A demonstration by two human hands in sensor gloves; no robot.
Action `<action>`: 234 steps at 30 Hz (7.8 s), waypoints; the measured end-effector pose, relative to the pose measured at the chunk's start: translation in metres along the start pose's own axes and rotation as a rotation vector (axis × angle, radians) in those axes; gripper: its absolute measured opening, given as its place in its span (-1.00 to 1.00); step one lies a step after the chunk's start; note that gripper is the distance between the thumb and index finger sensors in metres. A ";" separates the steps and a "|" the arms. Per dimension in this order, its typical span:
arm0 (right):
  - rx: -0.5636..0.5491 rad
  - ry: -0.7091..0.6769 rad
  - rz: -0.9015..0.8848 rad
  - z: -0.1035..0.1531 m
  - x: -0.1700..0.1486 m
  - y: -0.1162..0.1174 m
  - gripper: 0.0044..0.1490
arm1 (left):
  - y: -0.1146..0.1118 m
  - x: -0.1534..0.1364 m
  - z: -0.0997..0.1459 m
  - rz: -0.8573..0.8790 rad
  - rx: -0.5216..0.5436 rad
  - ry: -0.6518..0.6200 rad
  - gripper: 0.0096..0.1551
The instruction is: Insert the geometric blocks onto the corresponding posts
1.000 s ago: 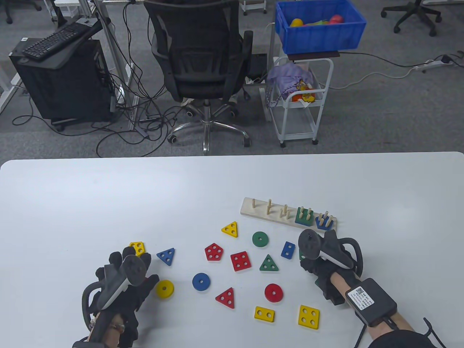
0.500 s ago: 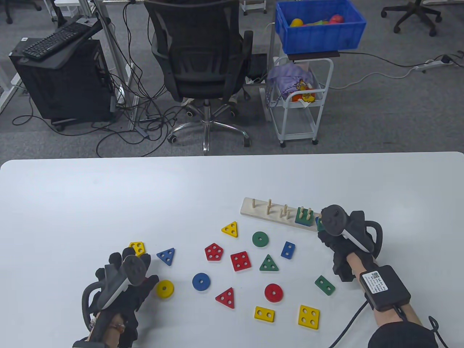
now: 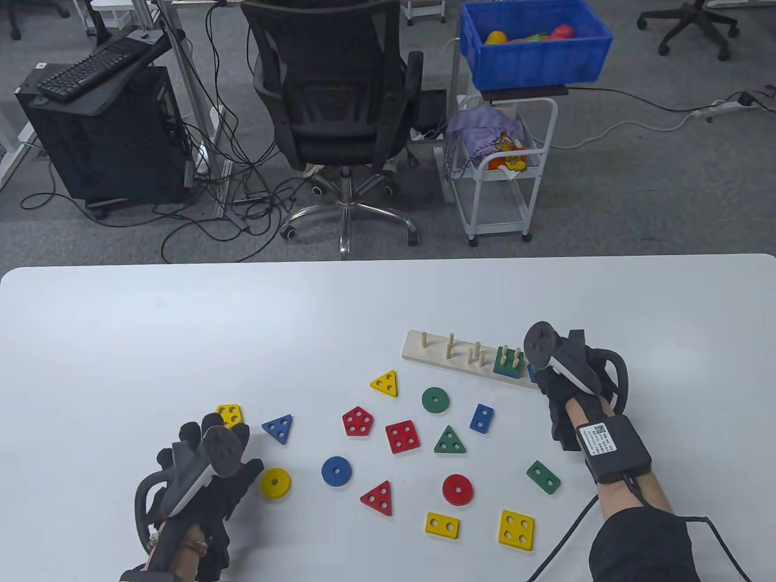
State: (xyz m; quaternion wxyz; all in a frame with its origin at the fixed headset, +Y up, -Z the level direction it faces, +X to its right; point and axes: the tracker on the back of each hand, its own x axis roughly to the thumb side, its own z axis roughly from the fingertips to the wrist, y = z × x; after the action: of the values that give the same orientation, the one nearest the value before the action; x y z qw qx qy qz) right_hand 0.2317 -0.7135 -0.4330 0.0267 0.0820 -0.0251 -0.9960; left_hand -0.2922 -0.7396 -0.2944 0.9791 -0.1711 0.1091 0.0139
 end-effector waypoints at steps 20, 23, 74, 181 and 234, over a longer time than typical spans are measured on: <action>0.013 -0.180 -0.069 0.046 -0.017 -0.003 -0.15 | 0.000 -0.002 -0.001 0.000 -0.007 0.002 -0.09; 0.030 -0.262 -0.086 0.067 -0.022 0.003 -0.20 | -0.001 -0.001 -0.002 -0.009 -0.009 -0.001 -0.10; -0.049 -0.526 -0.095 0.072 0.044 -0.021 -0.15 | -0.004 0.001 -0.002 0.007 -0.005 -0.013 -0.10; -0.082 -0.271 -0.039 -0.026 0.136 -0.005 -0.18 | 0.003 -0.004 0.000 0.014 0.019 0.014 -0.10; 0.091 -0.663 0.218 0.210 0.026 0.048 -0.09 | -0.004 0.008 0.002 -0.037 -0.028 -0.011 -0.11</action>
State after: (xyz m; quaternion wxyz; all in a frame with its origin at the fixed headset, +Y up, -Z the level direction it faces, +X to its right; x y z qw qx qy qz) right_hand 0.1738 -0.7535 -0.2277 0.1193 -0.2481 -0.0856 -0.9575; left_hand -0.2838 -0.7425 -0.2929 0.9773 -0.1867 0.1003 -0.0017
